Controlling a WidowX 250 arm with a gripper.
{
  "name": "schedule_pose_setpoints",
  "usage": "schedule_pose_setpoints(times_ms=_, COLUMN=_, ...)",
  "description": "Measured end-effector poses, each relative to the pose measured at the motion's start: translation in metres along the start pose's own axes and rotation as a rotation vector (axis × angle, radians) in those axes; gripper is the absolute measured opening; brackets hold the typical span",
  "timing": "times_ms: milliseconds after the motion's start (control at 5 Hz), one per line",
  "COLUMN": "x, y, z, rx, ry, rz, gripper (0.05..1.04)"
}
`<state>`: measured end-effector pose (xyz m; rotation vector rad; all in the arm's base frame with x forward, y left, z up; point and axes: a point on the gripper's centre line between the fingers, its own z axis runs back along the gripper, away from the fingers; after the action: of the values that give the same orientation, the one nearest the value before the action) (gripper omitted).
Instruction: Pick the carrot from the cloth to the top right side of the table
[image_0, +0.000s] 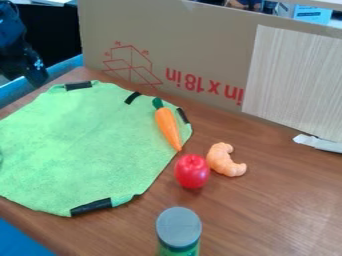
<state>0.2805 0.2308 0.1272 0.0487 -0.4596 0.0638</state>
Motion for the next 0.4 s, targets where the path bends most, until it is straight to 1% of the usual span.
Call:
schedule_pose_setpoints(times_ms=200, x=-0.005, y=-0.002, z=-0.008, rx=-0.021, ry=0.021, rz=0.018, gripper=0.999)
schedule_pose_setpoints(times_ms=400, x=-0.001, y=-0.027, z=-0.009, rx=-0.076, ry=0.058, rz=0.072, gripper=0.999)
